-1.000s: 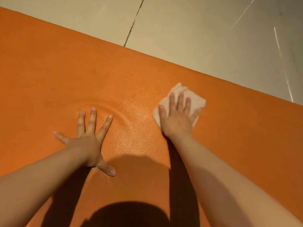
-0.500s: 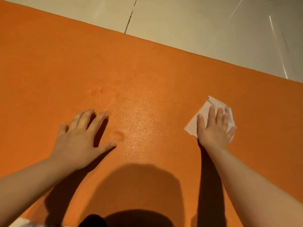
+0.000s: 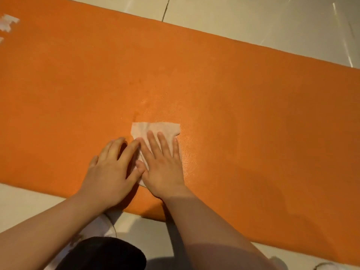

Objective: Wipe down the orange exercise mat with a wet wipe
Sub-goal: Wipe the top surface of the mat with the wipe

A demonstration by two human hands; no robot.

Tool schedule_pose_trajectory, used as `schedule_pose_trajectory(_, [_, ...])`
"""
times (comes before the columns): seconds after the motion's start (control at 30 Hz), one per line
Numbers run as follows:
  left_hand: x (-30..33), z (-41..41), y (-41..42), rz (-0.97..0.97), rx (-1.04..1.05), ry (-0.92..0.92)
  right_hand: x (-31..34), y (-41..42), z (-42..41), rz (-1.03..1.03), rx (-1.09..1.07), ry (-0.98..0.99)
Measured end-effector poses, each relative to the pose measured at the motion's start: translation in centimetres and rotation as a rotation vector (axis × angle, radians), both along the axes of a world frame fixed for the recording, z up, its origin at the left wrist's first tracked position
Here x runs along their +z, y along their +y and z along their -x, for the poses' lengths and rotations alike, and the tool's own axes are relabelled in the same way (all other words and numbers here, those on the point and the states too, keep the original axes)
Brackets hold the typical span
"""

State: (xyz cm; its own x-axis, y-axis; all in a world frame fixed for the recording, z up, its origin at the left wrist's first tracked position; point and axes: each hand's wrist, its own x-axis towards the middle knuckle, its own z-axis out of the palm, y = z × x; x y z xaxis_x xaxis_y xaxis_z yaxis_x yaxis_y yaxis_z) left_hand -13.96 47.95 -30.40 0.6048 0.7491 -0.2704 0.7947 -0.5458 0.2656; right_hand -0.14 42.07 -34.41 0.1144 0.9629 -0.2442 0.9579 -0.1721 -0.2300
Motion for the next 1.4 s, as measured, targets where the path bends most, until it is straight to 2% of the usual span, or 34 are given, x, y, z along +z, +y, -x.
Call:
schedule_pose_trajectory(0.1, [-0.3,1.2,-1.7,0.009,0.017,-0.010,-0.5,-3.2,-4.0,0.000,-0.065,-0.030])
schedule_pose_trajectory(0.27, [-0.3,3.7,-3.7,0.018,0.011,-0.003,-0.2,-10.7,-13.2,0.053,-0.593,-0.112])
schedule_pose_trajectory(0.43, [-0.3,5.7,-4.9,-0.005,-0.005,0.038,-0.2,-14.6,-12.9,0.029,-0.831,-0.086])
schedule_pose_trajectory(0.57, [-0.5,6.0,-5.6,-0.018,-0.030,0.064,-0.4,-13.4,-7.8,0.032,-0.722,-0.066])
schedule_pose_trajectory(0.77, [-0.2,5.3,-6.6,-0.053,-0.093,0.106,-0.5,-11.6,-0.2,0.022,-0.250,-0.063])
schedule_pose_trajectory(0.97, [0.1,5.2,-7.1,-0.073,-0.161,0.143,-0.8,-12.6,-1.3,-0.027,0.030,-0.072])
schedule_pose_trajectory(1.03, [0.2,5.2,-7.1,-0.062,-0.161,0.149,-0.6,-13.7,-3.8,-0.034,-0.012,-0.075])
schedule_pose_trajectory(1.17, [0.1,5.3,-7.1,-0.083,-0.165,0.142,-0.1,-18.2,-9.7,0.057,-0.591,-0.078])
schedule_pose_trajectory(1.23, [0.0,5.4,-7.2,-0.091,-0.162,0.139,0.2,-19.9,-10.5,0.088,-0.772,-0.096])
schedule_pose_trajectory(1.33, [-0.1,5.3,-7.3,-0.103,-0.159,0.139,0.0,-19.5,-8.4,0.088,-0.797,-0.061])
schedule_pose_trajectory(1.4, [-0.2,5.2,-7.3,-0.098,-0.155,0.145,-0.2,-18.3,-5.9,0.057,-0.684,-0.057])
